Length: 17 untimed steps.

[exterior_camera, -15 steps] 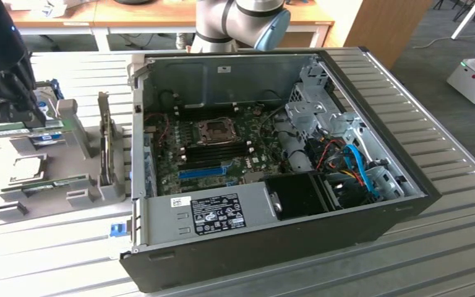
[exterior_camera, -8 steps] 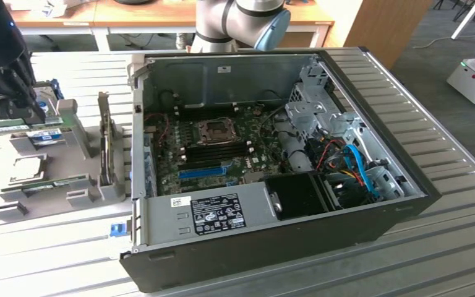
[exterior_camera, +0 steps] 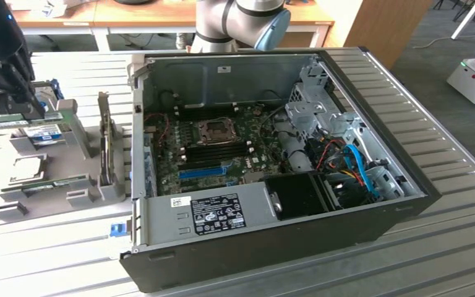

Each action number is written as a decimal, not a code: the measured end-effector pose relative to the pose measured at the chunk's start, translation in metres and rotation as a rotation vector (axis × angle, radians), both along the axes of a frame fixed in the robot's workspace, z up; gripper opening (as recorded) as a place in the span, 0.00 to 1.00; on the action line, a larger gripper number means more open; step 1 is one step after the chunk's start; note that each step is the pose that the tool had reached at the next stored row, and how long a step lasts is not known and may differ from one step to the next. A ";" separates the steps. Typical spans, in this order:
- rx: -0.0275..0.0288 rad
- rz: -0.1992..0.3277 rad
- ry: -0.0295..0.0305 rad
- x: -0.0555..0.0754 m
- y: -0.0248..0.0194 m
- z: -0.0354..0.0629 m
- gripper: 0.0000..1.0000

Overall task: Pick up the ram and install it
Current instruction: 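Pick up the ram and move it above insertion slot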

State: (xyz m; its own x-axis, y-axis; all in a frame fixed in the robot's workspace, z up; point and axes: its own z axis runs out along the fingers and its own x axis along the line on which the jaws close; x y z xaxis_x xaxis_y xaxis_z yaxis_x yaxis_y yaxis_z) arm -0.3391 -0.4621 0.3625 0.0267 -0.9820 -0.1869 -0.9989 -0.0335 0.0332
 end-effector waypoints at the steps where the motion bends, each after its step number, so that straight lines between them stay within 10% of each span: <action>1: 0.0015 0.000 -0.0001 0.000 0.0000 0.0015 0.12; 17: 0.0150 0.000 0.0000 0.004 0.0000 0.0178 0.12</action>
